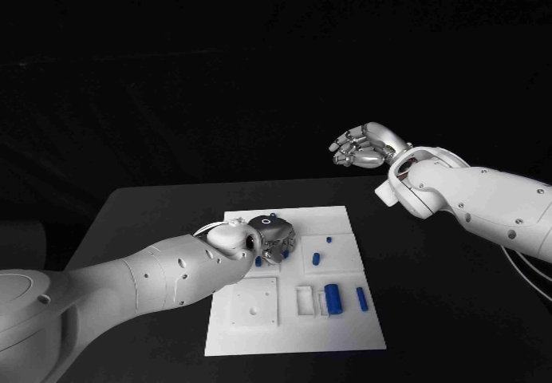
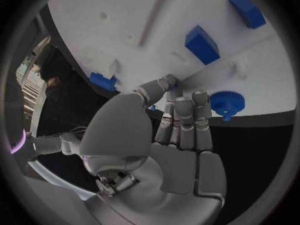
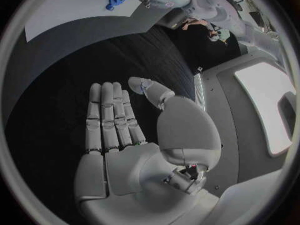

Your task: Assemble the parts on the task board

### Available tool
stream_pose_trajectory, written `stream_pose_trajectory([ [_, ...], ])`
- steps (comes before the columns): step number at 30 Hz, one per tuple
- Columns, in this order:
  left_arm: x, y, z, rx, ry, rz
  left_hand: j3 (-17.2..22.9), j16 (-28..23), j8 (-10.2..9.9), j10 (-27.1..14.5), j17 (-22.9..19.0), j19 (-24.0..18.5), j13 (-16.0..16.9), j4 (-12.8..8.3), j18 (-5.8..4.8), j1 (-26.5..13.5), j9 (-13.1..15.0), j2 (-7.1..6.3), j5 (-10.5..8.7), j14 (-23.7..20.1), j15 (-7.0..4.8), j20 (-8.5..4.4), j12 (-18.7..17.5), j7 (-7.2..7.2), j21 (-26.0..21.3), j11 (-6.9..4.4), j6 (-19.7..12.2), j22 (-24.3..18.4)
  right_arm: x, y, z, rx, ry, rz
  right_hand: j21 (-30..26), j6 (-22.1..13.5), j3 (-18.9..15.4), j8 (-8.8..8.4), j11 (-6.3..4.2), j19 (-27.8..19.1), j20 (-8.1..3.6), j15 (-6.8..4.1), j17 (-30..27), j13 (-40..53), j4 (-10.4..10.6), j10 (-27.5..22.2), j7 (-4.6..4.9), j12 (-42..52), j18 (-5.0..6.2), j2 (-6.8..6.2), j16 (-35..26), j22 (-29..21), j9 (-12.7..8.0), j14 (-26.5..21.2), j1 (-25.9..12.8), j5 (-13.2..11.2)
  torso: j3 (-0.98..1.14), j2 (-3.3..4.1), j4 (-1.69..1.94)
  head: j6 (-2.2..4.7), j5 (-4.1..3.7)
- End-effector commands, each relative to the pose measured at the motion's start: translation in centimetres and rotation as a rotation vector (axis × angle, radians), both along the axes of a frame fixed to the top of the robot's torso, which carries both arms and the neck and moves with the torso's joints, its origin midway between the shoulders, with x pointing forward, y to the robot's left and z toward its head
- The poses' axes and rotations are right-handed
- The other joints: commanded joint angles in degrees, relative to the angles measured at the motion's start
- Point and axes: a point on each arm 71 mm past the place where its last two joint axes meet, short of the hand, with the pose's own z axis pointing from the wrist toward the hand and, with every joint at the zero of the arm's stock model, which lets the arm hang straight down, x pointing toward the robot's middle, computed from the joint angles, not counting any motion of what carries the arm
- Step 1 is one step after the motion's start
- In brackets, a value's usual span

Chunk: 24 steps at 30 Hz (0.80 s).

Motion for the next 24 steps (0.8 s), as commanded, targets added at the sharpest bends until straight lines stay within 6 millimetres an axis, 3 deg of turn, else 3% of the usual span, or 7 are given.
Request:
stream_pose_trajectory([
  [1, 0.02, 0.32, -0.47, 0.050, 0.009, 0.002, 0.3, 0.4, 0.6, -0.1, 0.1, -0.4, 0.0, 0.3, -0.55, -0.8, 0.2, 0.74, -0.20, -0.5, 0.06, -1.70, 1.0, 0.05, 0.5, -0.06, 1.1, 1.2, -0.04, 0.15, -0.02, -0.001, 0.002, 0.012, -0.3, 0.0, -0.3, 0.30, 0.00, 0.3, -0.09, 0.44, -0.1, -0.1, 0.1, 0.2, 0.22, -0.4, -0.01, 0.09, 0.3, 0.1, -0.1, 0.1, -0.7, 0.2, -0.01, 0.00, 0.05, -0.01, -0.02],
  [13, 0.29, 0.52, -0.40, 0.045, -0.006, 0.019, -0.6, 1.0, 0.7, 1.8, 0.2, 0.1, 0.3, 0.8, -0.31, -2.8, 0.2, 0.73, -0.25, 0.2, -0.90, -2.18, 4.1, 0.45, 1.2, -1.07, 1.1, 1.0, -0.05, 0.13, -0.01, -0.004, 0.000, 0.012, -0.3, 0.0, -0.3, 0.30, 0.00, 0.4, -0.10, 0.43, -0.1, -0.1, 0.1, 0.3, 0.22, -0.4, -0.01, 0.10, 0.3, 0.1, -0.1, 0.1, -0.9, 0.1, 0.01, -0.01, 0.02, 0.05, 0.05],
  [24, 0.51, 0.62, -0.42, 0.081, -0.034, 0.035, -4.9, 1.8, 1.0, 3.7, 0.2, 1.7, 0.8, 1.4, -0.10, -5.9, 0.4, 0.81, -0.25, 2.4, -1.99, -3.08, 7.9, -0.12, 1.8, -2.17, 1.7, 0.7, -0.04, 0.08, -0.02, -0.003, 0.001, 0.011, -0.4, 0.0, -0.4, 0.30, 0.00, 0.4, -0.10, 0.43, -0.1, -0.1, 0.1, 0.3, 0.22, -0.4, -0.01, 0.08, 0.3, 0.1, -0.1, 0.1, -0.9, 0.1, 0.01, 0.01, -0.01, 0.09, 0.03],
])
